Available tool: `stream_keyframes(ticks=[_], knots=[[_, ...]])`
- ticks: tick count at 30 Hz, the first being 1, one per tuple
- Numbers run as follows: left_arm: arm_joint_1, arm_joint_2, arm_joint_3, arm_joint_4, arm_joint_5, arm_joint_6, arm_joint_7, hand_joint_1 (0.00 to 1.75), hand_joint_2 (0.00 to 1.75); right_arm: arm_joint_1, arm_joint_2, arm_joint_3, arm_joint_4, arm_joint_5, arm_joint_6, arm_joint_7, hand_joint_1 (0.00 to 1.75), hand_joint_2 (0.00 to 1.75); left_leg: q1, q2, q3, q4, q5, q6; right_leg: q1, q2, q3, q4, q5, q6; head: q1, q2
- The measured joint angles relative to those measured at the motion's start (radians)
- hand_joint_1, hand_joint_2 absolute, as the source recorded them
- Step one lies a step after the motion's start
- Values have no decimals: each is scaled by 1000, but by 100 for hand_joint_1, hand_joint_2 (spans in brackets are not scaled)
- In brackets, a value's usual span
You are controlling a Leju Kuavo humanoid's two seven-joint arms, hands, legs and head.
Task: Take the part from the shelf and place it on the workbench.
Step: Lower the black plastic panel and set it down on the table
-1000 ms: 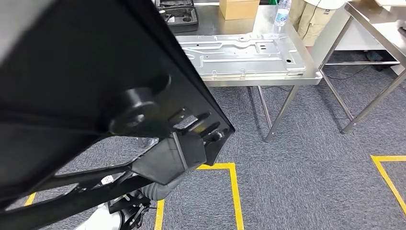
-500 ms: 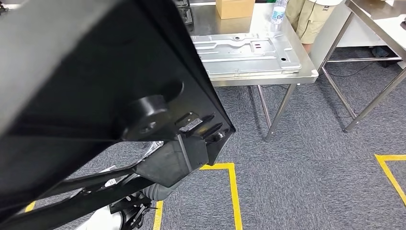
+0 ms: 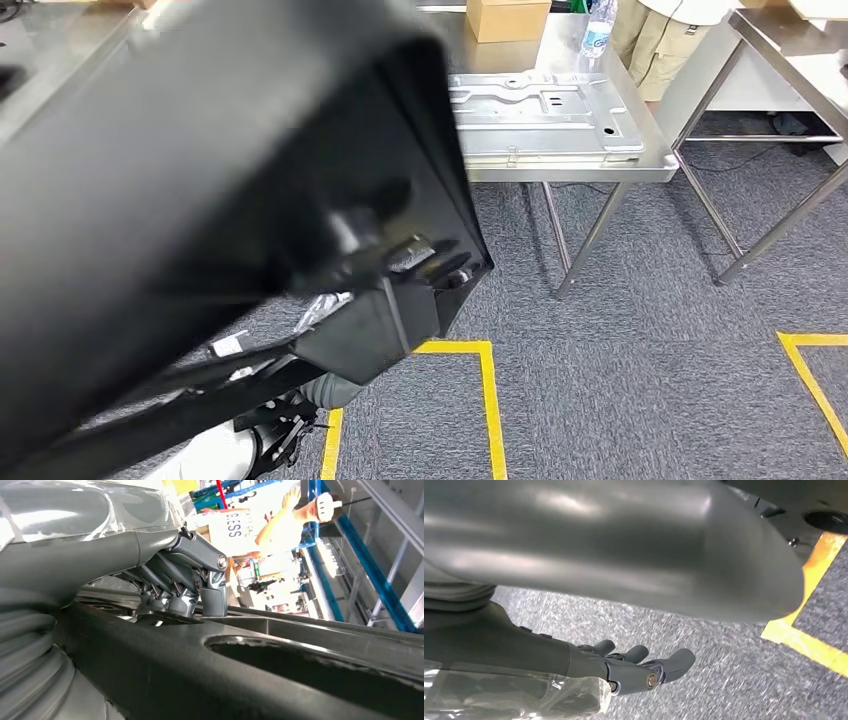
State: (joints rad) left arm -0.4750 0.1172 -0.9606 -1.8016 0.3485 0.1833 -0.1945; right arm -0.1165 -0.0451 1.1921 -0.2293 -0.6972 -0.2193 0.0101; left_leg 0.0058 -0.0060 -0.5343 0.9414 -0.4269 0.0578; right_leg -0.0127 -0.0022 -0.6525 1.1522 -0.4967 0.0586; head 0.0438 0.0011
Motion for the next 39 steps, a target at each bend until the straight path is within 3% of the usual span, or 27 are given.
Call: stream_keyframes(ticks=[2, 3, 7, 9, 11, 12, 13, 14, 16, 18, 22, 24, 26, 27, 28, 29, 30, 32, 34, 37, 39], knots=[[-9, 0, 0, 5, 2, -3, 2, 175, 175, -1, -2, 0, 0, 3, 0, 0, 0, 0, -3, -2, 1, 2, -3, -5, 2, 1, 70, -144, 55, -6, 0, 0], [-13, 0, 0, 8, 3, -4, 3, 175, 175, -2, -2, 0, 0, 4, 0, 0, 0, 0, -5, -2, -1, 3, -4, -8, 3, 2, 87, -183, 66, -10, 0, 0], [-29, -1, 0, 17, 4, -9, 11, 175, 175, -2, -2, 0, 0, 5, 0, 0, 0, 0, -5, -1, -9, 11, -13, -25, 4, 2, 91, -202, 71, -30, -1, 0], [-37, -1, 0, 19, 4, -10, 13, 175, 175, -3, -2, 0, 0, 6, 1, 0, 0, 0, -2, -1, -44, 87, -58, -36, -1, 1, 93, -206, 73, -41, -5, 0], [-41, -1, 0, 24, 4, -11, 14, 175, 175, -3, -3, 0, 0, 6, 1, 0, 0, 0, 2, 0, -114, 237, -120, -45, 0, -1, 93, -206, 72, -45, -8, 0], [-41, -1, -1, 27, 4, -11, 15, 175, 175, -3, -3, 0, 0, 6, 1, 0, 0, 0, 3, 0, -144, 297, -137, -47, 1, -1, 93, -206, 72, -45, -9, 0], [-42, -1, -1, 31, 4, -11, 17, 175, 175, -2, -3, 0, 0, 7, 1, 0, 0, 0, 3, 0, -157, 319, -134, -48, 2, -2, 93, -205, 72, -45, -9, 0], [-43, -1, -1, 34, 5, -12, 19, 175, 175, -2, -3, 0, 0, 7, 1, 0, 0, 0, 3, 0, -150, 298, -112, -46, 2, -2, 94, -205, 72, -44, -9, 0], [-51, -1, -1, 40, 10, -15, 25, 175, 175, -2, -3, 1, 0, 9, 1, -2, 0, 0, 2, 0, -88, 158, -42, -39, 3, -1, 98, -205, 70, -42, -9, 0], [-63, -2, -1, 45, 15, -18, 30, 175, 175, -3, -3, 1, 0, 10, 1, -5, 0, 0, -2, 1, -33, 41, -3, -29, 6, -1, 97, -204, 69, -34, -9, 0], [-74, -4, -1, 57, 19, -22, 35, 175, 175, -3, -3, 1, 0, 14, 1, -9, 0, 0, -9, 0, -23, 13, 5, -8, 4, 0, 90, -198, 67, -15, -9, 0], [-81, -6, -1, 60, 19, -24, 37, 175, 175, -4, -3, 1, 0, 14, 1, -10, 0, 0, -6, 1, -21, 11, 8, 3, 1, 1, 63, -133, 25, -5, -8, 0], [-86, -8, -1, 64, 20, -26, 37, 175, 175, -3, -3, 1, 0, 15, 1, -9, 0, 0, -8, 2, -21, 11, 8, 10, 0, 1, -4, 12, -45, 0, -8, 0], [-86, -8, -2, 66, 21, -27, 38, 175, 175, -3, -3, 2, 0, 15, 1, -8, 0, 0, -9, 2, -22, 11, 8, 11, -1, 1, -35, 77, -67, 1, -8, 0], [-87, -8, -3, 69, 21, -27, 38, 175, 175, -2, -3, 2, 0, 15, 1, -7, 0, 0, -11, 2, -21, 11, 8, 12, -1, 1, -53, 112, -72, 1, -8, 0], [-88, -9, -4, 72, 21, -27, 38, 175, 175, -1, -3, 2, 0, 15, 1, -7, 0, 0, -12, 1, -20, 11, 7, 12, 0, 1, -49, 104, -56, 0, -8, 0], [-89, -9, -4, 74, 21, -27, 39, 175, 175, -1, -3, 2, 0, 15, 1, -7, 0, 0, -12, 0, -18, 11, 7, 12, 0, 1, -25, 52, -24, -3, -8, 0], [-94, -11, -5, 76, 21, -28, 39, 175, 175, -2, -4, 2, 0, 15, 2, -7, 0, 0, -14, -3, -16, 12, 6, 11, 4, 1, 52, -106, 45, -14, -8, 0], [-97, -13, -5, 77, 21, -28, 39, 175, 175, -4, -6, 2, 0, 15, 3, -7, 0, 0, -16, -3, -18, 12, 5, 6, 11, 1, 94, -197, 71, -22, -7, 0], [-99, -14, -6, 77, 21, -28, 39, 175, 175, -3, -6, 2, 0, 15, 3, -7, 0, 0, -15, -2, -21, 14, 2, -7, 10, 1, 97, -211, 74, -30, -7, 0], [-102, -15, -6, 78, 22, -28, 39, 175, 175, -3, -4, 2, 0, 15, 3, -7, 0, 0, -13, -2, -45, 66, -32, -19, 1, -1, 100, -218, 79, -39, -10, 0]])
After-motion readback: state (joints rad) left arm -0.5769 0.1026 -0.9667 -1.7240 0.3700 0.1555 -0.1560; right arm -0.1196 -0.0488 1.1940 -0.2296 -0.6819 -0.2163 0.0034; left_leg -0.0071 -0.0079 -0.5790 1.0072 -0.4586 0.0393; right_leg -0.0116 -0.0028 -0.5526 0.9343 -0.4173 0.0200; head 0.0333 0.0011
